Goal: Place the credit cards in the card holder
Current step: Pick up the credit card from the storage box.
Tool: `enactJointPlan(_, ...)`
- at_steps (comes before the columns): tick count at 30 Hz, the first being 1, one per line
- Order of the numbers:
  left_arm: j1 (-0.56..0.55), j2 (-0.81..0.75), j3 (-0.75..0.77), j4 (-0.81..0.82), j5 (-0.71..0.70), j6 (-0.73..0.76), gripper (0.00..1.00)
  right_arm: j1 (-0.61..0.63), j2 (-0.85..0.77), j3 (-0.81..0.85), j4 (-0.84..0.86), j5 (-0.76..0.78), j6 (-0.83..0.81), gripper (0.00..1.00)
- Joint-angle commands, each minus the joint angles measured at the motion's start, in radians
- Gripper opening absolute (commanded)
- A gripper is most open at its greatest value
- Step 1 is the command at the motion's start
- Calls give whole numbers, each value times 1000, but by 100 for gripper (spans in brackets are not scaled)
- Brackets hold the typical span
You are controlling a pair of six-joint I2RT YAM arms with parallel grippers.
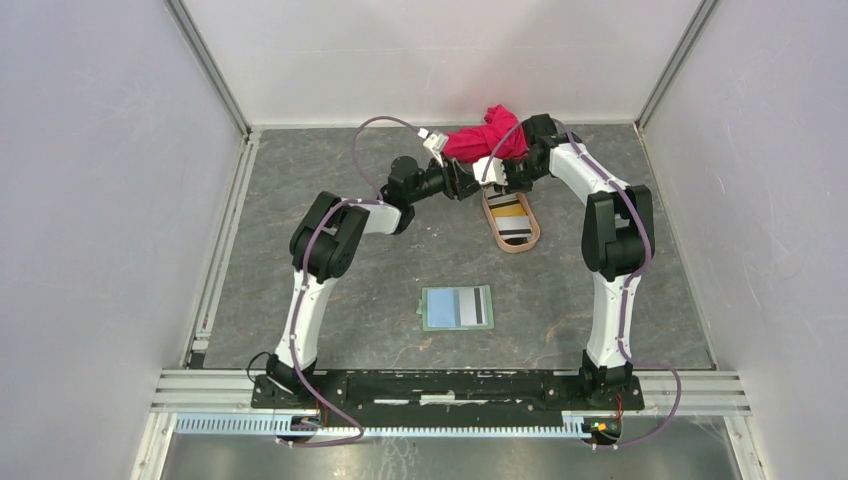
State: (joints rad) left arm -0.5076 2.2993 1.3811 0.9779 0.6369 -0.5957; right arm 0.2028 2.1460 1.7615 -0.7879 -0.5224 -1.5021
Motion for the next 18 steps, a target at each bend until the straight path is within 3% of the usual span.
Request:
enactJointPlan(1,-20,61,115,-30,-23,-18,60,-1,3,32,-76,-43,-107,28)
enactJointPlan(7,-47,110,223,-183,-65,30,57,-3,6,32,-79,-40,-107,28)
enactJointPlan(18,-80,110,272,-340,-132,163,55,-4,17,42,-80,-35,-106,28)
